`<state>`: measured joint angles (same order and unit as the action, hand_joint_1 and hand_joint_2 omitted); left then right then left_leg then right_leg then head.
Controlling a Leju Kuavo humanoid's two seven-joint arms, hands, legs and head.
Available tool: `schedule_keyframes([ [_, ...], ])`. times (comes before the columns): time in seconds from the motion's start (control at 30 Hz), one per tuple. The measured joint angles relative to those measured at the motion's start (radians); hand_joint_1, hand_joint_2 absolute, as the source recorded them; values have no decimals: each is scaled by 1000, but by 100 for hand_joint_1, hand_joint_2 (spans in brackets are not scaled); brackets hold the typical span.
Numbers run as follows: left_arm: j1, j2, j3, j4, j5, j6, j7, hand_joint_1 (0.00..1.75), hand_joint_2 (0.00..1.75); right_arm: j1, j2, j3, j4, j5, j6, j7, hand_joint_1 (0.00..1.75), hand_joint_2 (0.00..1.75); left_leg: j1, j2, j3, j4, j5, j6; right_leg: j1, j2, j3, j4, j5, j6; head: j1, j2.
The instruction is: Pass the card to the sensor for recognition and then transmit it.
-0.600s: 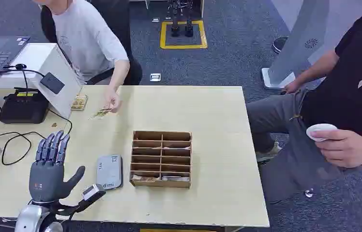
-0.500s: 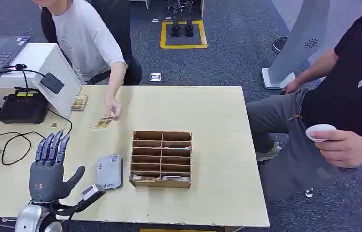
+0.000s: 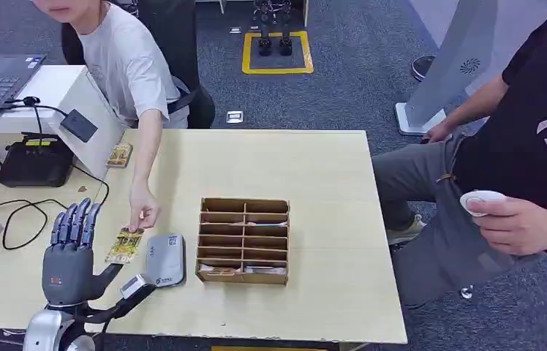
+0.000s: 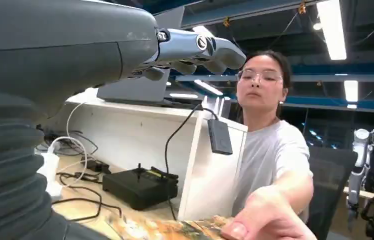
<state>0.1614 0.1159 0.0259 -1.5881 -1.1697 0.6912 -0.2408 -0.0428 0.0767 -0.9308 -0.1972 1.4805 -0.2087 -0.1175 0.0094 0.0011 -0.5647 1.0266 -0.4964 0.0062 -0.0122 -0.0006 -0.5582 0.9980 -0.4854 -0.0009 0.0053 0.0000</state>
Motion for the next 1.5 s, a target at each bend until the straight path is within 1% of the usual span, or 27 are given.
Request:
schedule_keyframes([
  [0.13, 0, 15, -11, 8, 64, 0, 12, 175, 175, 0, 0, 0, 0, 0, 0, -3, 0, 175, 0, 0, 0, 0, 0, 0, 0, 0, 0, 0, 0, 0, 0, 0],
  [0.33, 4, 21, -19, 8, 86, 0, 11, 175, 175, 0, 0, 0, 0, 5, 0, -3, 0, 175, 0, 0, 0, 0, 0, 0, 0, 0, 0, 0, 0, 0, 0, 0],
  [0.4, 5, 23, -19, 8, 106, 0, 0, 175, 175, 0, 0, 0, 0, 5, 0, -3, 0, 175, 0, 0, 0, 0, 0, 0, 0, 0, 0, 0, 0, 0, 0, 0],
  [0.43, 5, 24, -20, 8, 123, 0, -13, 175, 175, 0, 0, 0, 0, 5, 0, -3, 0, 175, 0, 0, 0, 0, 0, 0, 0, 0, 0, 0, 0, 0, 0, 0],
  [0.5, 6, 23, -20, 7, 169, 0, -66, 175, 175, 0, 0, 0, 0, 6, 0, -3, 0, 175, 0, 0, 0, 0, 0, 0, 0, 0, 0, 0, 0, 0, 0, 0],
  [0.53, 7, 22, -20, 7, 179, 0, -82, 175, 175, 0, 0, 0, 0, 6, 0, -3, 0, 175, 0, 0, 0, 0, 0, 0, 0, 0, 0, 0, 0, 0, 0, 0],
  [0.63, 10, 18, -20, 7, 203, 0, -105, 175, 175, 0, 0, 0, 0, 6, 0, -3, 0, 175, 0, 0, 0, 0, 0, 0, 0, 0, 0, 0, 0, 0, 0, 0],
  [0.7, 14, 16, -20, 3, 290, 0, -169, 175, 175, 0, 0, 0, 0, 7, 0, -7, 0, 175, 0, 0, 0, 0, 0, 0, 0, 0, 0, 0, 0, 0, 0, 0],
  [0.73, 17, 14, -21, -3, 356, -2, -199, 175, 175, 0, 0, 0, 0, 7, 0, -8, 0, 175, 0, 0, 0, 0, 0, 0, 0, 0, 0, 0, 0, 0, 0, 0],
  [0.77, 19, 15, -25, -10, 423, -10, -204, 175, 175, 0, 0, 0, 0, 7, 0, -8, 0, 175, 0, 0, 0, 0, 0, 0, 0, 0, 0, 0, 0, 0, 0, 0],
  [0.8, 21, 15, -30, -19, 489, -38, -198, 175, 175, 0, 0, 0, 0, 6, -1, -8, 0, 175, 0, 0, 0, 0, 0, 0, 0, 0, 0, 0, 0, 0, 0, 0],
  [0.83, 24, 16, -35, -26, 550, -84, -181, 175, 175, 0, 0, 0, 0, 3, -1, -8, 0, 175, 0, 0, 0, 0, 0, 0, 0, 0, 0, 0, 0, 0, 0, 0],
  [0.87, 25, 16, -38, -33, 613, -147, -153, 175, 175, 0, 0, -1, 0, -2, -3, -7, 0, 175, 0, 0, 0, 0, 0, 0, 0, 0, 0, 0, 0, 0, 0, 0],
  [0.9, 26, 16, -45, -39, 675, -225, -112, 175, 175, 0, 0, -3, 0, -3, -5, -5, 0, 175, 0, 0, 0, 0, 0, 0, 0, 0, 0, 0, 0, 0, 0, 0],
  [0.93, 27, 17, -52, -42, 714, -288, -81, 175, 175, 1, 0, -6, 0, -5, -6, -5, 0, 175, 0, 0, 0, 0, 0, 0, 0, 0, 0, 0, 0, 0, 0, 0],
  [0.97, 27, 18, -56, -44, 727, -329, -61, 175, 175, 1, 0, -9, 0, -6, -7, -5, 0, 175, 0, 0, 0, 0, 0, 0, 0, 0, 0, 0, 0, 0, 0, 0],
  [1.0, 27, 18, -62, -46, 729, -349, -42, 175, 175, 1, 0, -13, 0, -7, -7, -5, 0, 175, 0, 0, 0, 0, 0, 0, 0, 0, 0, 0, 0, 0, 0, 0],
  [1.07, 27, 19, -69, -46, 699, -364, 4, 175, 175, 2, 0, -18, 0, -7, -7, -5, 0, 175, 0, 0, 0, 0, 0, 0, 0, 0, 0, 0, 0, 0, 0, 0],
  [1.13, 27, 19, -75, -45, 646, -364, 52, 175, 175, 3, 0, -19, 0, -6, -7, 1, 0, 175, 0, 0, 0, 0, 0, 0, 0, 0, 0, 0, 0, 0, 0, 0],
  [1.3, 25, 18, -91, -32, 602, -365, 92, 175, 175, 3, 0, -19, 0, -3, -7, 1, 0, 175, 0, 0, 0, 0, 0, 0, 0, 0, -1, 0, 0, 0, 0, 0],
  [1.43, 21, 10, -104, -16, 583, -362, 105, 175, 175, 2, 0, -19, 0, -1, -8, 2, 0, 175, 0, 0, 0, 0, 0, 0, 0, 0, -1, 0, 0, 0, 0, 0],
  [1.47, 18, 8, -107, -9, 568, -358, 110, 175, 175, 2, 0, -19, 0, 0, -8, 4, 0, 175, 0, 0, 0, 0, 0, 0, 0, 0, -1, 0, 0, 0, 0, 0],
  [1.5, 13, 5, -114, 0, 521, -344, 133, 175, 175, 2, 0, -19, 0, 1, -8, 6, 0, 175, 0, 0, 0, 0, 0, 0, 0, 0, -1, 0, 0, 0, 0, 0],
])
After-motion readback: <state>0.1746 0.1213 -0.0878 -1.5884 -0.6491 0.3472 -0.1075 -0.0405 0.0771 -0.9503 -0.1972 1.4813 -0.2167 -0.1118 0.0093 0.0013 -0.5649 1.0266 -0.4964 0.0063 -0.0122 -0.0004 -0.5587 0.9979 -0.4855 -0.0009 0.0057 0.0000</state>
